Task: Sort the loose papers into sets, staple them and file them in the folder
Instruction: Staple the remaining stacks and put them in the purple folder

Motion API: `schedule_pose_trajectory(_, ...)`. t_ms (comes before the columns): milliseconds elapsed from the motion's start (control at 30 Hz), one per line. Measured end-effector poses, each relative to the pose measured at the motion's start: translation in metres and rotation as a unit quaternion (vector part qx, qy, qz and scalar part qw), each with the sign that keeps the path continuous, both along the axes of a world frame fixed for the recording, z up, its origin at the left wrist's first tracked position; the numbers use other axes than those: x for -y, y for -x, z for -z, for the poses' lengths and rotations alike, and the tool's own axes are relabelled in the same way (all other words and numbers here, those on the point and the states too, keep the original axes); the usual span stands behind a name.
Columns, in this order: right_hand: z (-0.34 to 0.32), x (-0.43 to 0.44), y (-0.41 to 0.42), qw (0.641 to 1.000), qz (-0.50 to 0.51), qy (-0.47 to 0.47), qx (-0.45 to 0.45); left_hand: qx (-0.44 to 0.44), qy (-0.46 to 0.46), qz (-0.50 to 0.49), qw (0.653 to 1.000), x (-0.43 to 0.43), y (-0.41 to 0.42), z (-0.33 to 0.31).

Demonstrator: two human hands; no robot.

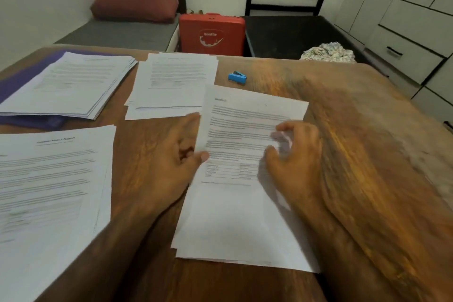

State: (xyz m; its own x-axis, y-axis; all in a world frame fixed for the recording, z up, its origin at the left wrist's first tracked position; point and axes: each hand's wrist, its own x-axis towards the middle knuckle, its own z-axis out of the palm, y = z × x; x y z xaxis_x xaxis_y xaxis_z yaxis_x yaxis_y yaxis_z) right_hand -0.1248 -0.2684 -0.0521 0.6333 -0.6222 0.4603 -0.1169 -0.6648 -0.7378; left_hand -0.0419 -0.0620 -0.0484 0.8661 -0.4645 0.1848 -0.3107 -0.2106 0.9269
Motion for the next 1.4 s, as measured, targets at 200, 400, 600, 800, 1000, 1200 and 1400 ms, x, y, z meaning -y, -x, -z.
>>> schedule_pose_trajectory(200,0.0,0.008,-0.006,0.948,-0.071,-0.296,0.093,-0.062,0.045,-0.03,0.997,-0.007,-0.007,-0.004)
schedule_pose_trajectory(400,0.006,0.015,-0.006,0.942,-0.072,-0.311,0.101,-0.076,0.05,-0.044,0.995,-0.005,-0.006,-0.004)
schedule_pose_trajectory(600,0.004,0.013,-0.006,0.938,-0.071,-0.323,0.101,-0.072,0.038,-0.046,0.996,-0.006,-0.006,-0.003)
schedule_pose_trajectory(800,0.005,0.014,-0.006,0.94,-0.067,-0.32,0.094,-0.066,0.025,-0.048,0.996,-0.007,-0.005,-0.003)
schedule_pose_trajectory(1000,0.006,0.014,-0.006,0.941,-0.068,-0.319,0.088,-0.074,0.013,-0.05,0.996,-0.005,-0.005,-0.005)
schedule_pose_trajectory(1200,0.003,0.015,-0.005,0.939,-0.086,-0.323,0.082,-0.08,0.029,-0.069,0.994,0.0,-0.002,-0.011)
schedule_pose_trajectory(1400,-0.017,0.023,0.006,0.916,-0.19,-0.353,0.033,-0.088,0.032,-0.11,0.99,-0.013,-0.007,-0.029)
